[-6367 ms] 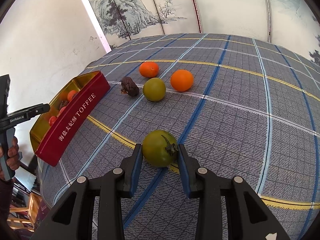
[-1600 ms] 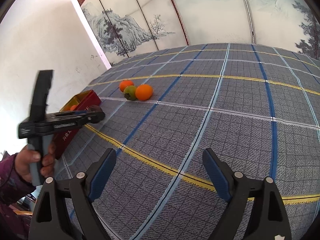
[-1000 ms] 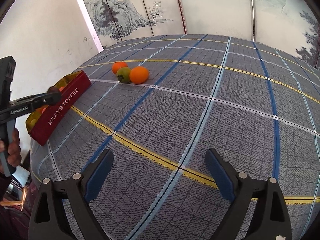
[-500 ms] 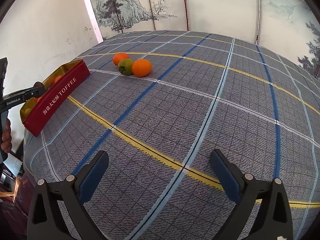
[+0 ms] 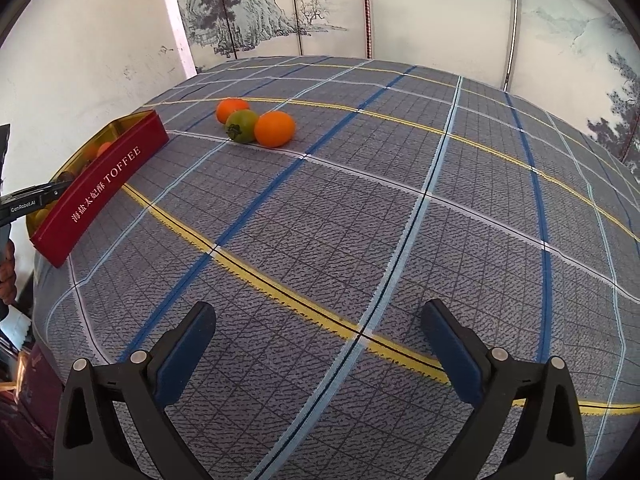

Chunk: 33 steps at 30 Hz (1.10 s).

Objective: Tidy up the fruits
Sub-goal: 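Carry the dark brown fruit over the tin and open the left gripper, then grasp the orange with the right gripper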

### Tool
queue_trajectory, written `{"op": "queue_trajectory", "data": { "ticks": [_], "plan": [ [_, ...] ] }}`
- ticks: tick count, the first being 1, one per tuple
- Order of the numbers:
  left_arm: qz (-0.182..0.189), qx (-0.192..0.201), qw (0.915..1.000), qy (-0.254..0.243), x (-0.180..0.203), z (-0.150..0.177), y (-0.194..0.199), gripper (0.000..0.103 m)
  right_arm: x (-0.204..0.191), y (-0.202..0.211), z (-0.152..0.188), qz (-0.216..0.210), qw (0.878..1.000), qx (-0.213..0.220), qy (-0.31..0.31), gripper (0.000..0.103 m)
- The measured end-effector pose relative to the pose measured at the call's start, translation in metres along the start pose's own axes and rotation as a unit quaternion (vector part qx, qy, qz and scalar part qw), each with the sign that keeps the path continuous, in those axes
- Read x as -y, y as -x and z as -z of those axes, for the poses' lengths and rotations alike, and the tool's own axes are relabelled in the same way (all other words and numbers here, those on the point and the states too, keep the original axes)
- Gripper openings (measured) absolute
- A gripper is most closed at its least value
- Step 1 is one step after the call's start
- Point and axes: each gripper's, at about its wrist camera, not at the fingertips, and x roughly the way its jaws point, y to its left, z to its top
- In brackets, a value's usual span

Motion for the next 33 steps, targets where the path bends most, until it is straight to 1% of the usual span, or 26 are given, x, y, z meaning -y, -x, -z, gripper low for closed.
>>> {"op": "queue_trajectory", "data": {
  "ticks": [4,6,9,10,11,13,15,17,19,22,24,25,29,33],
  "plan": [
    [-0.008,-0.003,1.0,0.003,-0.005,0.002,-0.004,0.038,-0.002,-0.002,-0.002,0.019,1.0,-0.005,-0.002,0.102],
    [-0.009,-0.001,1.0,0.0,-0.007,0.002,-0.005,0.039,-0.002,-0.002,-0.003,0.008,1.0,0.001,-0.007,0.101],
    [-0.016,-0.001,0.9998,-0.009,-0.005,0.003,-0.005,0.04,-0.008,-0.004,-0.012,-0.016,1.0,0.005,-0.01,0.087],
    [-0.019,0.0,0.9997,-0.013,-0.004,0.002,-0.005,0.044,-0.01,-0.005,-0.016,-0.023,1.0,0.007,-0.007,0.082],
    [-0.019,0.001,0.9997,-0.014,-0.003,0.002,-0.005,0.048,-0.013,-0.006,-0.02,-0.026,1.0,0.012,0.001,0.081],
    [-0.027,0.014,0.9994,-0.016,-0.002,0.001,0.0,0.07,-0.02,-0.011,-0.03,-0.03,0.999,0.011,0.019,0.081],
    [-0.033,0.029,0.9989,-0.016,-0.001,0.001,0.007,0.075,-0.024,-0.02,-0.042,-0.04,0.999,0.01,0.027,0.081],
    [-0.03,0.038,0.9986,-0.018,0.0,0.001,0.012,0.076,-0.024,-0.026,-0.05,-0.047,0.998,0.011,0.03,0.081],
    [-0.031,0.037,0.9987,-0.017,0.0,0.0,0.013,0.076,-0.022,-0.034,-0.059,-0.056,0.998,0.012,0.031,0.08],
    [-0.024,0.02,0.9995,-0.01,0.001,0.0,0.009,0.076,-0.018,-0.047,-0.075,-0.061,0.997,0.01,0.039,0.078],
    [-0.019,0.009,0.9998,-0.003,0.002,0.001,0.008,0.076,-0.017,-0.054,-0.085,-0.071,0.996,0.008,0.049,0.072],
    [-0.017,0.006,0.9998,-0.001,0.003,0.001,0.008,0.076,-0.016,-0.056,-0.089,-0.074,0.996,0.008,0.053,0.07],
    [-0.015,0.006,0.9999,-0.005,0.011,0.0,0.014,0.076,-0.02,-0.068,-0.111,-0.087,0.992,0.012,0.09,0.069],
    [-0.02,0.01,0.9995,-0.023,0.022,-0.005,0.021,0.076,-0.025,-0.08,-0.124,-0.096,0.987,0.016,0.125,0.068]
  ]
}}
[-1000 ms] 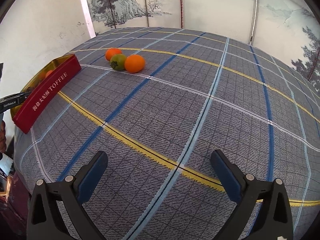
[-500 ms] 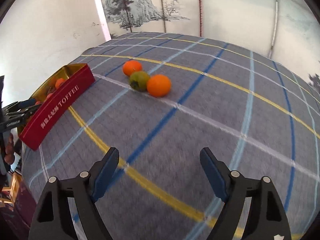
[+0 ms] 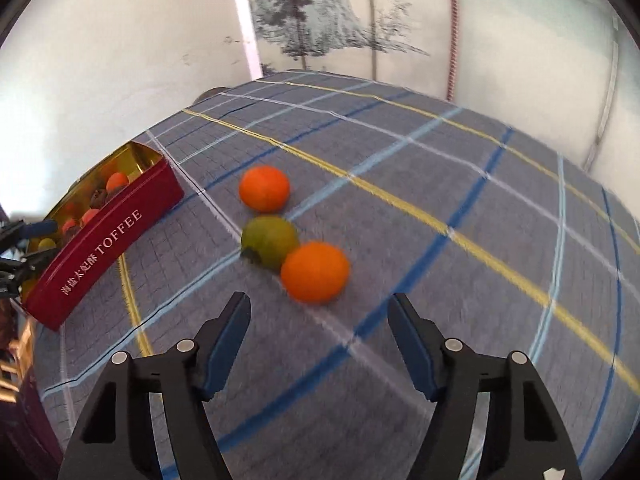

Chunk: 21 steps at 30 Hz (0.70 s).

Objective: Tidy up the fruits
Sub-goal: 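Grasp the orange with the right gripper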

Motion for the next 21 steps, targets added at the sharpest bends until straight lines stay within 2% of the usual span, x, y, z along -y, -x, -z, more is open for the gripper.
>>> {"op": "queue_trajectory", "data": {
  "ticks": [2,4,5,7,10,14,18,21],
  "plan": [
    [-0.002,0.003,1.0,-0.007,0.005,-0.003,0.003,0.076,0.0,-0.007,-0.004,-0.002,1.0,-0.004,0.019,0.068],
    [-0.003,0.007,0.9999,-0.012,0.008,-0.007,0.005,0.076,0.002,-0.014,-0.008,-0.007,0.999,-0.01,0.037,0.062],
    [-0.004,0.007,0.9999,-0.012,0.009,-0.008,0.005,0.076,0.003,-0.017,-0.01,-0.015,0.999,-0.014,0.04,0.058],
    [-0.003,0.009,0.9999,-0.011,0.01,-0.01,0.006,0.076,0.002,-0.022,-0.011,-0.025,0.998,-0.025,0.054,0.04],
    [-0.008,0.011,0.9999,-0.006,0.01,-0.011,0.007,0.076,-0.002,-0.021,-0.01,-0.023,0.997,-0.029,0.061,0.036],
    [-0.01,0.021,0.9996,0.014,0.001,-0.011,0.016,0.076,-0.003,-0.001,0.005,-0.012,0.999,-0.021,0.032,0.035],
    [-0.016,0.025,0.9992,0.026,-0.01,-0.007,0.025,0.076,-0.016,0.039,0.029,-0.03,0.999,0.01,-0.015,0.035],
    [-0.023,0.027,0.9987,0.036,-0.018,-0.003,0.031,0.076,-0.037,0.063,0.033,-0.048,0.998,0.036,-0.022,0.035]
  ]
}}
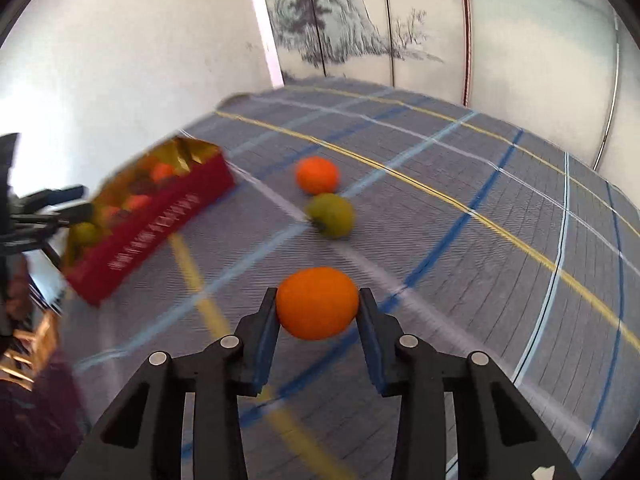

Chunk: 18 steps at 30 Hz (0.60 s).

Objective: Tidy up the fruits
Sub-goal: 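Grasp the orange with the right gripper, then carry the orange into the tin and open the right gripper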

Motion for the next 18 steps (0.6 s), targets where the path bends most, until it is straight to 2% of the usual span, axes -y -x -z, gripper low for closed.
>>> {"op": "queue_trajectory", "data": {
  "ticks": [5,11,18],
  "plan": [
    [-0.016,-0.002,0.9998,0.012,-0.018,0.008,0.01,0.078,-0.053,0.009,-0.027,-0.056,0.998,0.029,0.027,0.035],
    [-0.037,0.0,0.9993,0.008,-0.033,0.014,0.019,0.085,-0.121,-0.032,-0.062,-0.099,0.991,0.022,0.085,0.035],
    [-0.05,0.005,0.9987,-0.007,-0.04,0.019,0.021,0.088,-0.151,-0.084,-0.076,-0.101,0.989,-0.013,0.107,0.035]
  ]
}}
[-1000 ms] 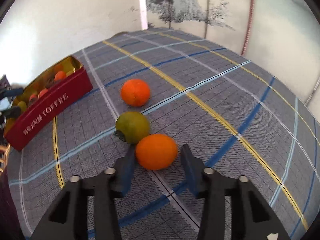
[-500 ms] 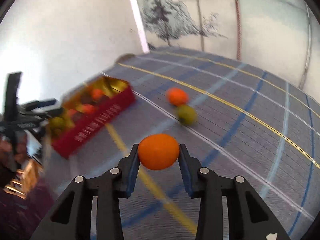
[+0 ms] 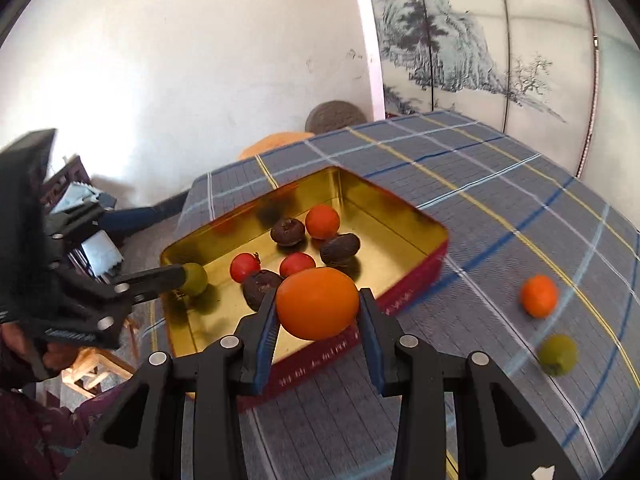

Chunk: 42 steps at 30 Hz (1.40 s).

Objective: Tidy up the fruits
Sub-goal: 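Carry the orange into the tin and open the right gripper, then reach to the other orange and grasp it with the left gripper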

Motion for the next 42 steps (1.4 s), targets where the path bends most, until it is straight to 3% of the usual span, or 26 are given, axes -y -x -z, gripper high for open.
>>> {"op": "queue_trajectory", "data": {
  "ticks": [17,25,30,35,42],
  "plan": [
    [-0.004,-0.01,0.9999,0.001,-0.01,0.007,-0.009,0.09,-0.002,-0.036,-0.011,0.019,0.999,-0.026,-0.007,0.039],
    [-0.007,-0.019,0.9998,-0.005,-0.008,0.008,-0.012,0.09,0.001,-0.006,-0.008,0.011,0.999,0.019,-0.031,0.055],
    [-0.008,-0.019,0.9997,-0.011,-0.006,0.009,-0.01,0.09,0.021,0.034,0.019,0.034,0.995,0.051,-0.079,0.069],
    [-0.007,-0.018,0.9995,-0.026,0.003,0.005,-0.008,0.09,0.063,0.075,0.067,0.093,0.984,0.05,-0.146,0.078],
    [-0.003,-0.011,0.9977,-0.067,0.031,-0.007,0.0,0.09,0.135,0.128,0.146,0.217,0.947,0.004,-0.236,0.082]
  ]
}}
